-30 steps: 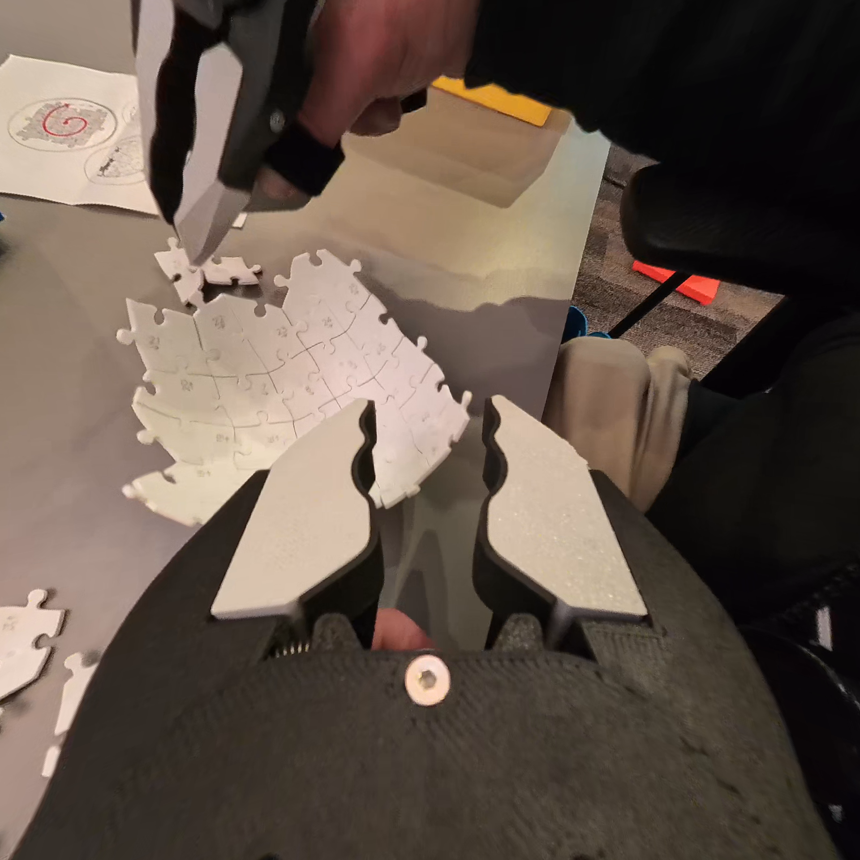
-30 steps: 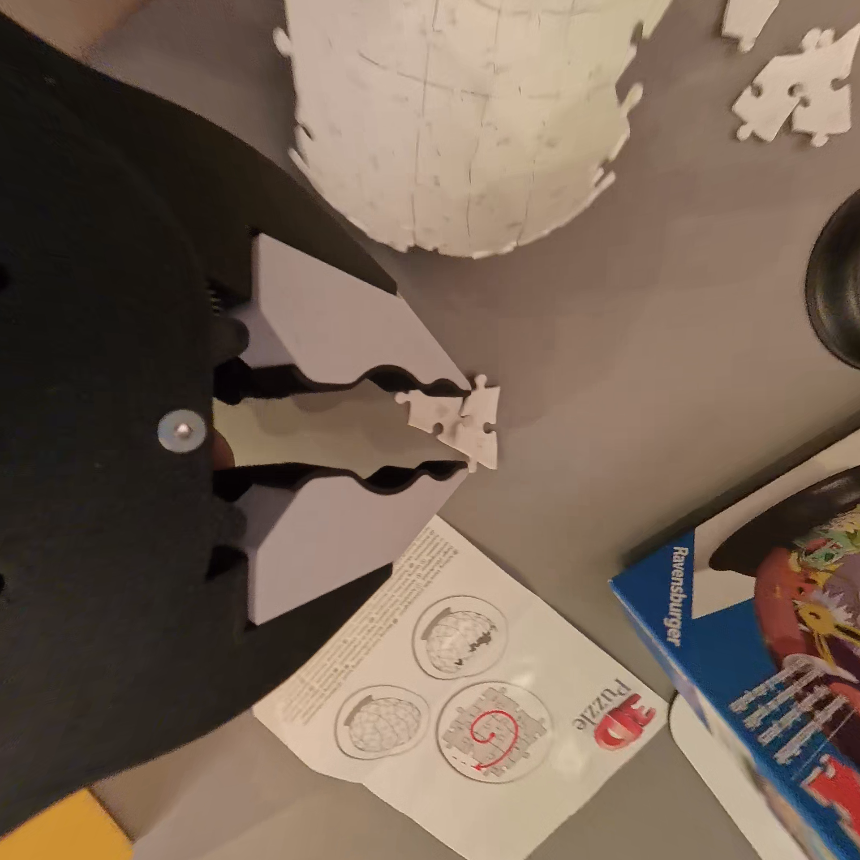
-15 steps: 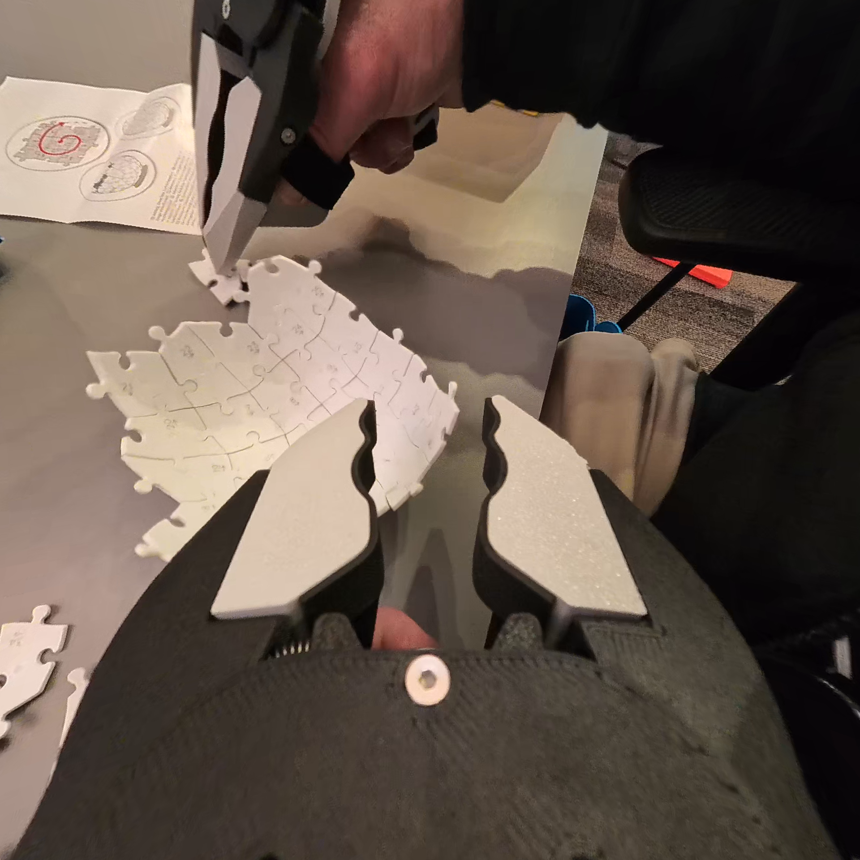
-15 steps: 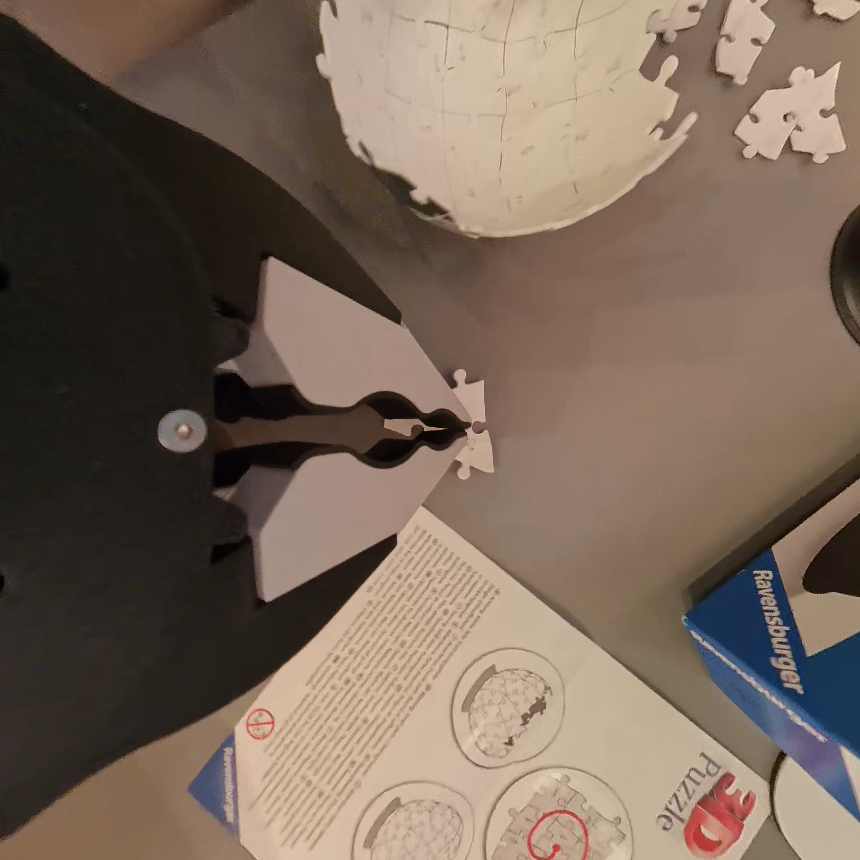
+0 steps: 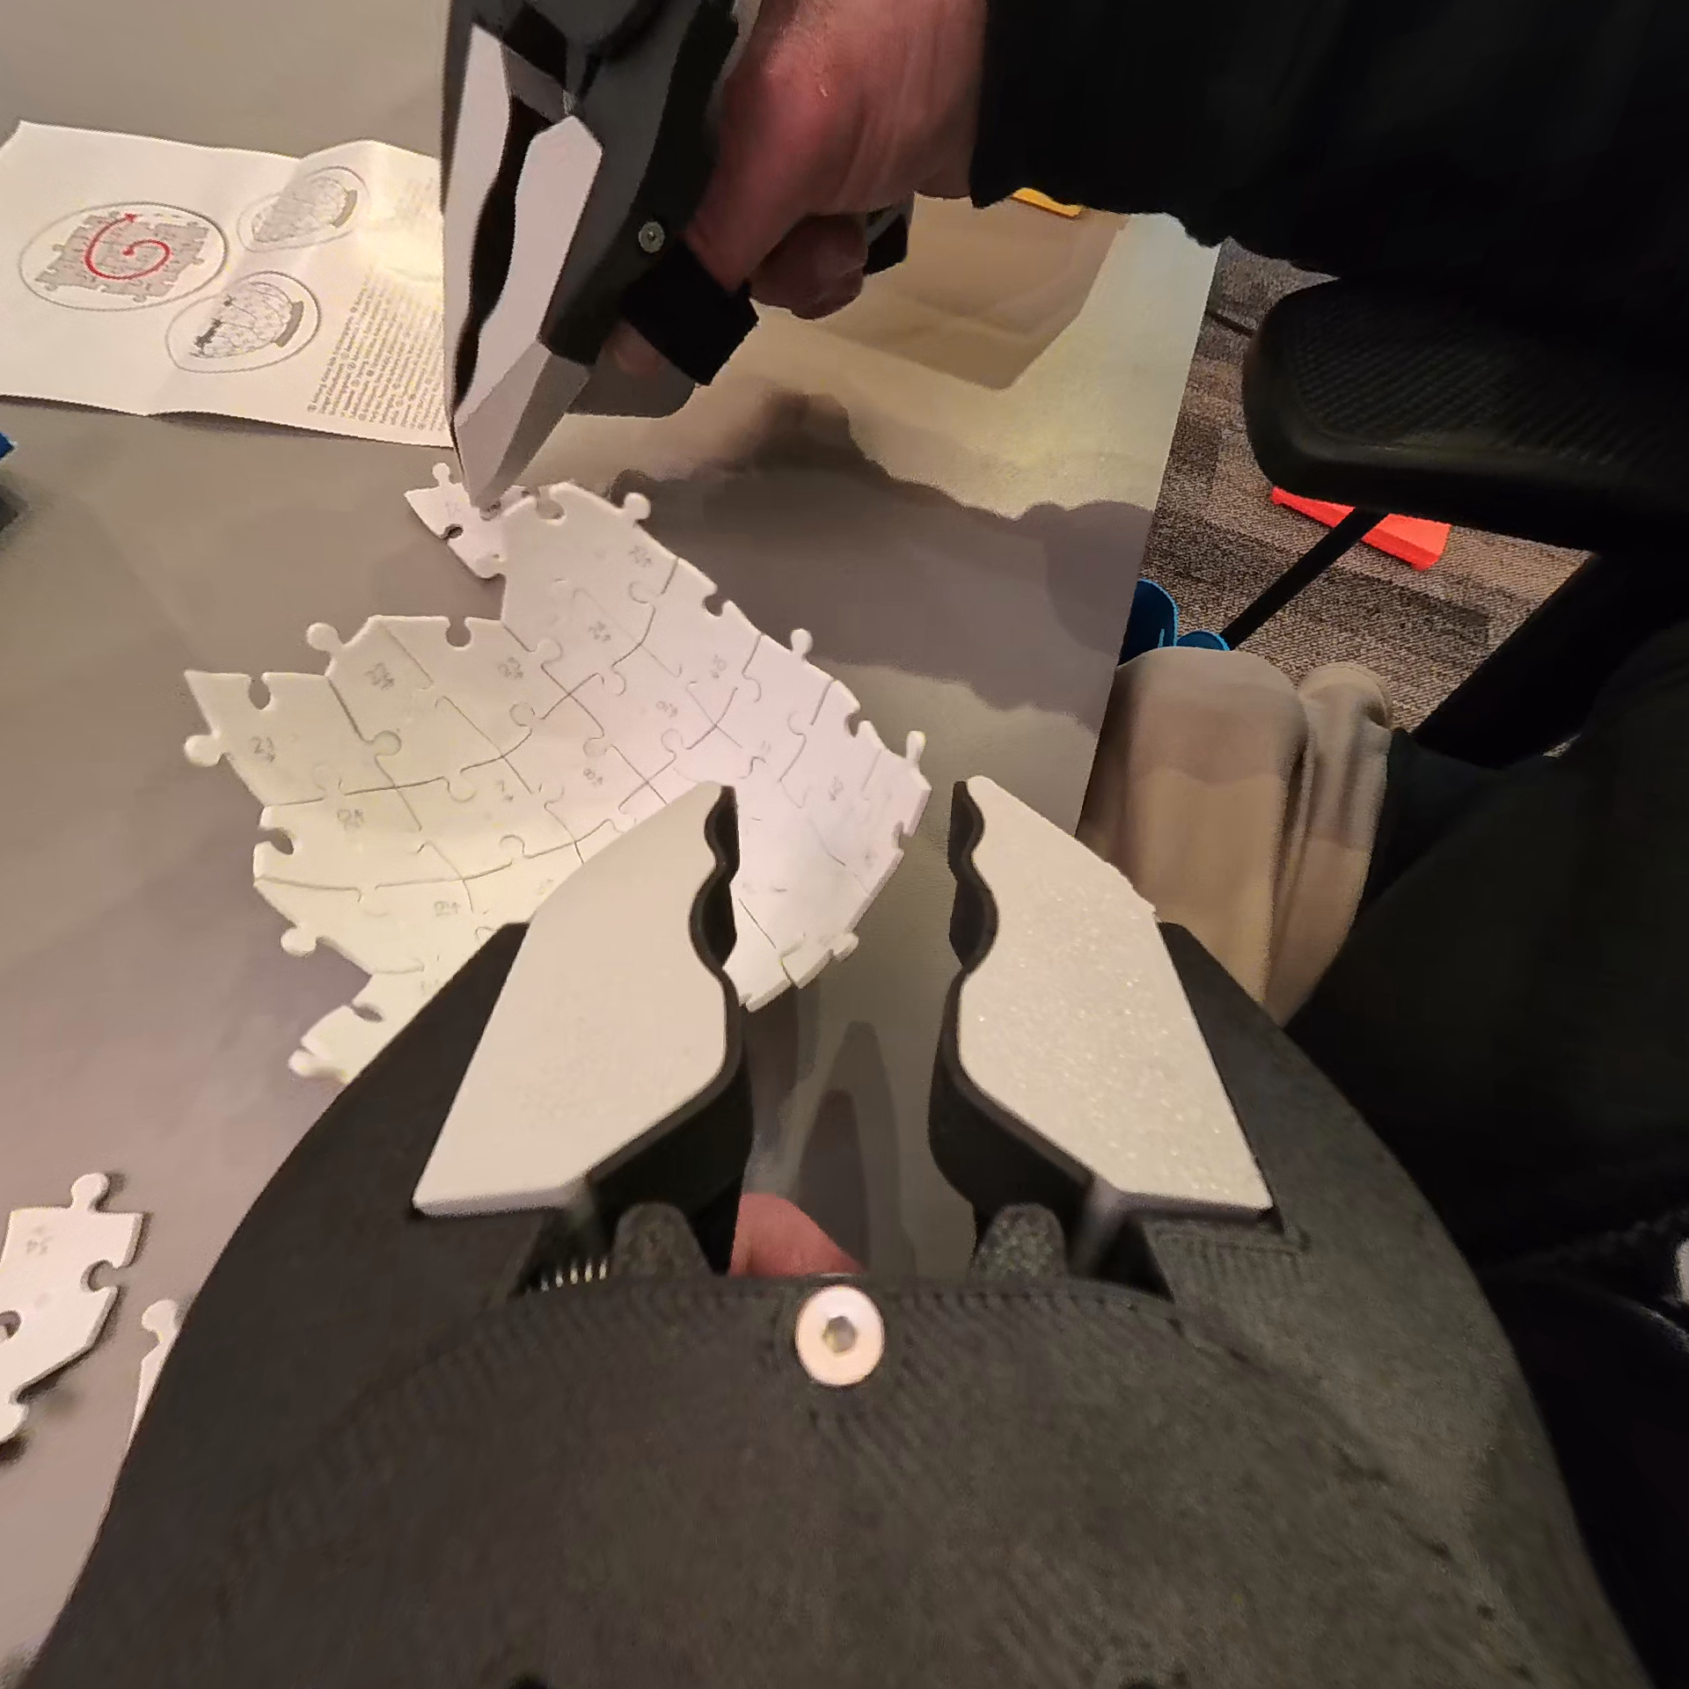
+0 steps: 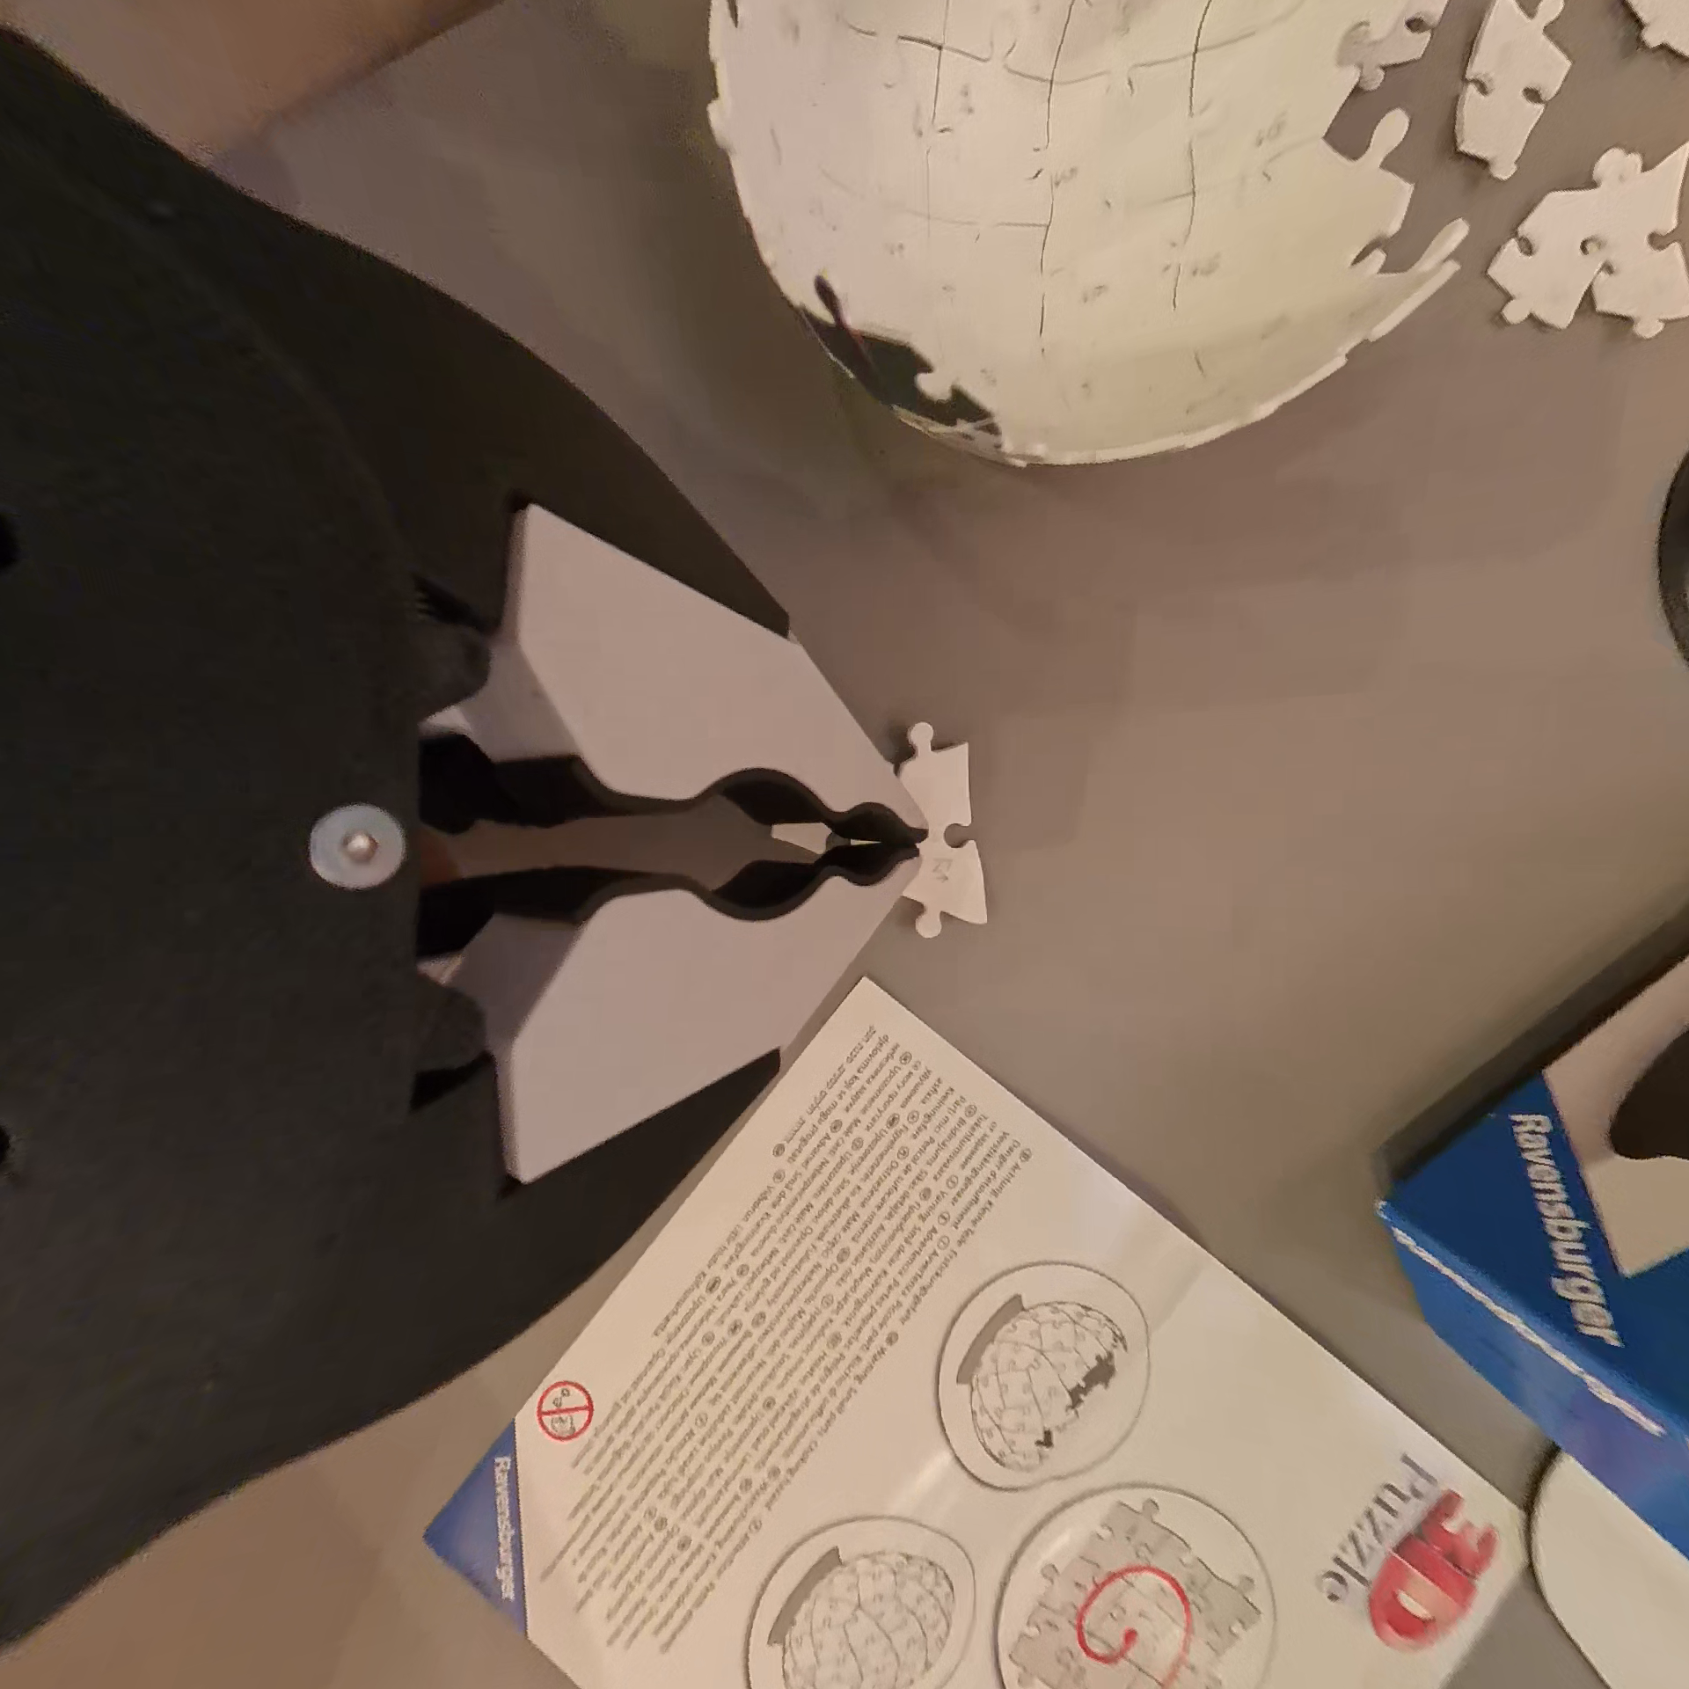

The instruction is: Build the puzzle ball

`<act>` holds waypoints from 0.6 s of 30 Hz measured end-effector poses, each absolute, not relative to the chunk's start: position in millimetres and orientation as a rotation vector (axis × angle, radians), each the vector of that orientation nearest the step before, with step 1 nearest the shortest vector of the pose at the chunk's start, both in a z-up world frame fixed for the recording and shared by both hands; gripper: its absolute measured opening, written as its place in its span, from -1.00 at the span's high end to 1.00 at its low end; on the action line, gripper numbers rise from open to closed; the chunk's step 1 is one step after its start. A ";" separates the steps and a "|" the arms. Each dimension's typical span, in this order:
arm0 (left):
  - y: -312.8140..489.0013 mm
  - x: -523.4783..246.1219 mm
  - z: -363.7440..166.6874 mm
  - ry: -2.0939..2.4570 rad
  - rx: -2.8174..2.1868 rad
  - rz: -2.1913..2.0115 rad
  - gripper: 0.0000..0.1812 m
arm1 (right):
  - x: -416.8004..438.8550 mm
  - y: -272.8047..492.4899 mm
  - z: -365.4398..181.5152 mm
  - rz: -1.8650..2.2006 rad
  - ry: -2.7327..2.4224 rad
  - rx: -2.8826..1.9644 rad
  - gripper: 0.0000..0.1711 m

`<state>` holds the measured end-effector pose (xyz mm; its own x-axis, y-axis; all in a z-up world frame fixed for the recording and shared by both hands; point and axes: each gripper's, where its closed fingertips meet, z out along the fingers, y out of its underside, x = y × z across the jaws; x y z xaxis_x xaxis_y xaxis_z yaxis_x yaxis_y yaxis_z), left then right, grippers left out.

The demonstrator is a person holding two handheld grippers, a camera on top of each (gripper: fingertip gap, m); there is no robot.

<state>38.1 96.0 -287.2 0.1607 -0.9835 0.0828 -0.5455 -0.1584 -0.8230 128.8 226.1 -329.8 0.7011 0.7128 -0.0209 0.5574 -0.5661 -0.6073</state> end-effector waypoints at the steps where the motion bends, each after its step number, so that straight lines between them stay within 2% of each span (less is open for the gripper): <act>1: 96.4 37.7 -287.4 1.456 -1.793 -0.861 0.52 | 130.1 224.8 -332.1 0.347 -0.977 -2.341 1.00; 9: 94.2 37.8 -288.8 1.471 -1.786 -0.853 0.51 | 131.1 220.4 -333.3 0.487 -0.905 -2.271 1.00; 18: 97.1 36.9 -289.9 1.472 -1.791 -0.827 0.51 | 132.4 192.8 -333.5 0.411 -1.174 -2.279 1.00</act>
